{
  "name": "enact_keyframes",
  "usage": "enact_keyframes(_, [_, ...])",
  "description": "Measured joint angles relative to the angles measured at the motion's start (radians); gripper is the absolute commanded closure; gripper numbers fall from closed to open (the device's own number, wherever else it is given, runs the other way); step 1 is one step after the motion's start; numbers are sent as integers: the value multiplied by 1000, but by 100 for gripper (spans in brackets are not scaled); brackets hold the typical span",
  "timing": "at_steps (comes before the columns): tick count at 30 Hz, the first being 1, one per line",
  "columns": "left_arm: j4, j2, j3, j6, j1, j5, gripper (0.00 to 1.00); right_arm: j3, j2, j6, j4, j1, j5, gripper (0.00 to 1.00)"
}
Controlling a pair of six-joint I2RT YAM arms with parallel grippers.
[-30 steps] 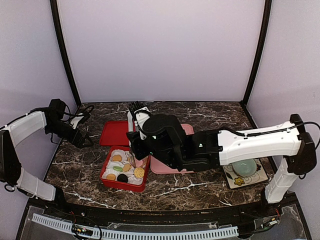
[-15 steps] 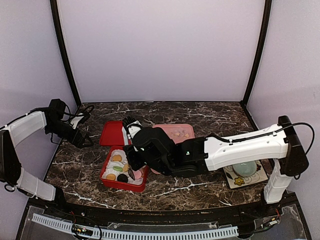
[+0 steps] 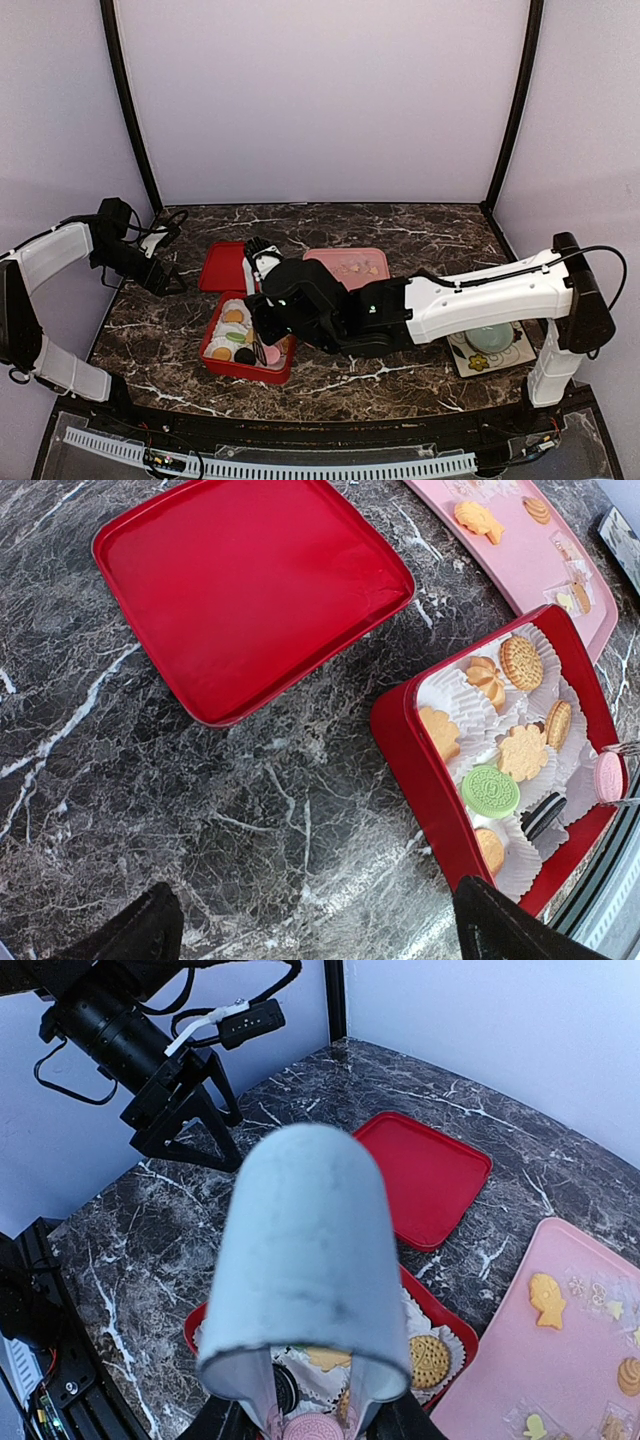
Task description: Pack the cookies
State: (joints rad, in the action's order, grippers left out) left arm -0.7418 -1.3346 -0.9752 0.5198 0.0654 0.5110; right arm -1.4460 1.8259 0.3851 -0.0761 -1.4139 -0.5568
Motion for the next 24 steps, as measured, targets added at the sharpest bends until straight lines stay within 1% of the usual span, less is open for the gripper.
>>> enact_keyframes(15, [0, 2, 0, 0, 0, 0, 3, 26, 3, 21, 1, 0, -2, 68])
enact_keyframes(18, [0, 5, 0, 0, 0, 0, 3, 26, 3, 20, 1, 0, -4, 64])
enact_keyframes(21, [0, 9, 0, 0, 0, -1, 3, 26, 3, 19, 1, 0, -5, 58])
enact_keyframes(24, [0, 10, 0, 0, 0, -2, 3, 26, 3, 18, 1, 0, -13, 56])
